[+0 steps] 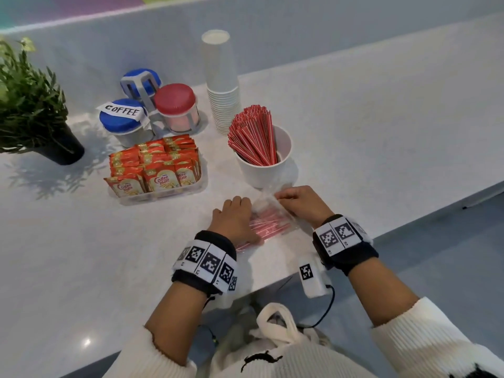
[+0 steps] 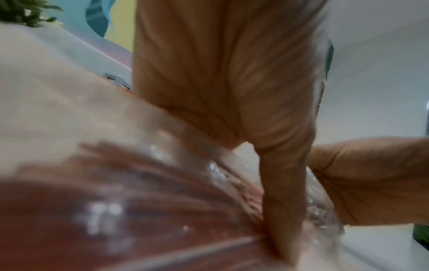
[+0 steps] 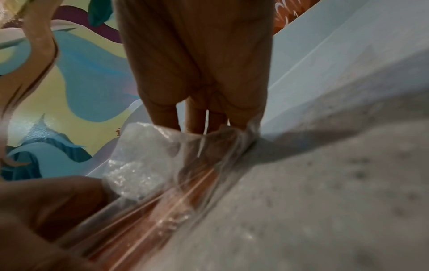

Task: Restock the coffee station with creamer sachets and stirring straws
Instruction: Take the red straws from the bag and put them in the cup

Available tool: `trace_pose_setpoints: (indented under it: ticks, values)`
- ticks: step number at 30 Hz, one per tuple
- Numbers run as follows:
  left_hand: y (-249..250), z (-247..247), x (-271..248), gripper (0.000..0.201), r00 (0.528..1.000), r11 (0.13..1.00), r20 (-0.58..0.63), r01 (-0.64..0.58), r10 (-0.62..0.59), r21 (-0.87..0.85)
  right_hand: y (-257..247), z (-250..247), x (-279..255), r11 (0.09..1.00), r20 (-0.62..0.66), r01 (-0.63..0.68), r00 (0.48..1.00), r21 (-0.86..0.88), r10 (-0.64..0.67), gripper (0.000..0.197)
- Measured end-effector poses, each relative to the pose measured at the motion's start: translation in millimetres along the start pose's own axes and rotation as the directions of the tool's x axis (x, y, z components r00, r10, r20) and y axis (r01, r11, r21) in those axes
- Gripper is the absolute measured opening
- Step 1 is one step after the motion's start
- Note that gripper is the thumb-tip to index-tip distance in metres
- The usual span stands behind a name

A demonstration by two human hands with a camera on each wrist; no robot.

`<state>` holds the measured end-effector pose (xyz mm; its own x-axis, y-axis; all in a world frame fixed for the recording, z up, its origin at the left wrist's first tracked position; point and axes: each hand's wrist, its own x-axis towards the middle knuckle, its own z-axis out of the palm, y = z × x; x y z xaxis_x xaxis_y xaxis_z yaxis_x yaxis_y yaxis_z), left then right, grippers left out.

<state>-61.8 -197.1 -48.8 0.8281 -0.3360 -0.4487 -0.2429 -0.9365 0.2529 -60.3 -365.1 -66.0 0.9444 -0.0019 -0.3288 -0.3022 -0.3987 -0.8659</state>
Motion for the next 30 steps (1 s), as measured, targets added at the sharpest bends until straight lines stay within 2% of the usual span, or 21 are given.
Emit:
trace_pose_setpoints:
  ticks: [4,8,12,16,18,20,24,27,30]
  values:
    - [2.3,-2.3,-1.4,0.044,0.999,0.999,0.001,-0.038,0.038,-0.026,-2.6,2.6,-4.5,0.999,0.016,0.026,1.000,-0.047,-0.026,0.019]
    - [0.1,-1.0,-0.9,0.030,0.997,0.984,-0.031,-0.080,0.076,-0.158,-6.3,0.8,-10.0,0.997,0.040,0.074,0.997,-0.020,-0.073,0.014]
    - [0.6,-8.3,-2.7,0.039,0.997,0.963,-0.056,-0.073,0.060,-0.259,-13.8,-3.1,-13.6,0.988,0.079,0.154,0.985,-0.001,-0.154,0.013]
    - [6.9,-13.4,-9.4,0.043,0.990,0.873,-0.089,-0.139,0.110,-0.467,-23.1,-6.3,-17.1,0.974,0.021,0.227,0.974,0.028,-0.227,0.016]
    - [9.5,-14.2,-10.6,0.047,0.988,0.843,-0.094,-0.153,0.121,-0.516,-26.5,-9.3,-17.6,0.967,-0.008,0.253,0.967,-0.001,-0.253,0.016]
    - [8.7,-14.4,-9.0,0.051,0.988,0.839,-0.088,-0.153,0.125,-0.522,-29.5,-15.7,-18.1,0.969,-0.035,0.246,0.969,-0.005,-0.246,0.015]
    - [2.0,-15.0,-8.0,0.053,0.986,0.820,-0.068,-0.165,0.153,-0.548,-35.2,-36.4,-24.1,0.963,-0.107,0.228,0.971,0.146,-0.214,0.012]
    - [3.2,-16.7,-7.7,0.049,0.980,0.801,-0.076,-0.193,0.183,-0.566,-37.0,-40.0,-26.1,0.954,-0.104,0.213,0.975,0.212,-0.195,0.008]
    - [7.8,-17.2,-7.3,0.045,0.976,0.792,-0.091,-0.215,0.200,-0.572,-36.2,-32.0,-25.1,0.959,-0.092,0.195,0.980,0.208,-0.179,0.008]
